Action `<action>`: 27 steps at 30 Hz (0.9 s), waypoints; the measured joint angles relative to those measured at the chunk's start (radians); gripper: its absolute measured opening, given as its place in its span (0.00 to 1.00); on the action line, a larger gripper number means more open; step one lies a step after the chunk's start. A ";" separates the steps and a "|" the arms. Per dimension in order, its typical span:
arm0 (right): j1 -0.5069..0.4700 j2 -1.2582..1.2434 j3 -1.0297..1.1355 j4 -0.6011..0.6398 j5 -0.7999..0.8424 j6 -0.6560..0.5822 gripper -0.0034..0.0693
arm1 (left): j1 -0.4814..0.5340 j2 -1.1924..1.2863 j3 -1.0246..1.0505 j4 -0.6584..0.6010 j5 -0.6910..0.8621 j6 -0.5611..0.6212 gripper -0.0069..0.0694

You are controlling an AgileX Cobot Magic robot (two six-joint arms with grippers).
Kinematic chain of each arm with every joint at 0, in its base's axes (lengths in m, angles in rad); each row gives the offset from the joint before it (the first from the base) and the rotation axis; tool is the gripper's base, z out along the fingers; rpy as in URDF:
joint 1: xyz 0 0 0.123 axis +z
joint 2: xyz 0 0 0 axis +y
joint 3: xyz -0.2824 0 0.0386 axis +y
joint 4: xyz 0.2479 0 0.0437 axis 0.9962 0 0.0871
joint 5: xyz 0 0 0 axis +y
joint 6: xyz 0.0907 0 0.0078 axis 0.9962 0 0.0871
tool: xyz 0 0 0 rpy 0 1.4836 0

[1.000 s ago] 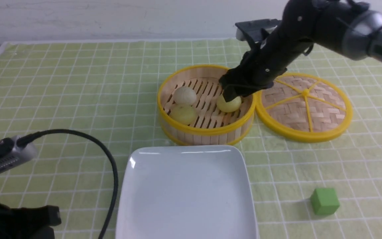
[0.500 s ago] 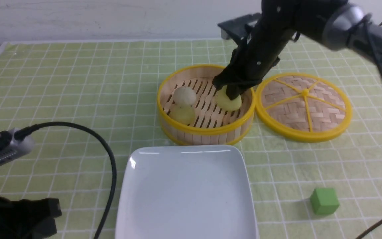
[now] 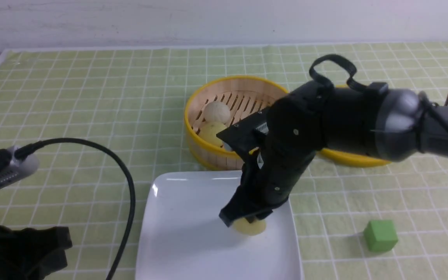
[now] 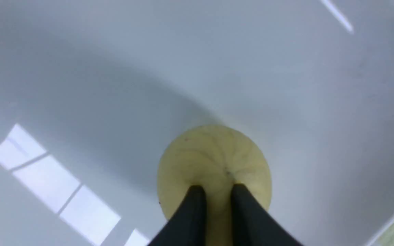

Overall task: Put the steamed buns into the plate on the green tablecloth.
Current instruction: 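Move the steamed bun from the bamboo steamer onto the white plate with the right gripper, then reach into the bamboo steamer and grasp a bun with the left gripper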

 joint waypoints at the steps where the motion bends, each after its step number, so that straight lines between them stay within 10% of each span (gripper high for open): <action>1: -0.001 0.004 0.001 -0.017 -0.018 0.018 0.31 | 0.000 0.000 0.000 0.000 0.000 0.000 0.33; 5: -0.001 0.005 -0.031 -0.038 0.022 0.042 0.63 | 0.000 0.000 0.000 0.001 0.000 0.000 0.33; 9: -0.001 -0.038 -0.131 -0.084 0.198 0.027 0.72 | 0.000 0.000 0.000 -0.003 -0.009 0.000 0.34; 12: -0.001 -0.087 -0.197 -0.146 0.319 0.021 0.63 | 0.000 0.000 0.000 -0.013 -0.056 0.000 0.35; 18: -0.014 -0.309 -0.190 -0.341 0.436 0.070 0.09 | 0.000 0.041 -0.008 -0.060 -0.179 0.026 0.33; 27: -0.033 -0.741 0.245 -0.336 0.455 0.210 0.03 | 0.000 0.391 -0.241 -0.366 0.008 0.537 0.09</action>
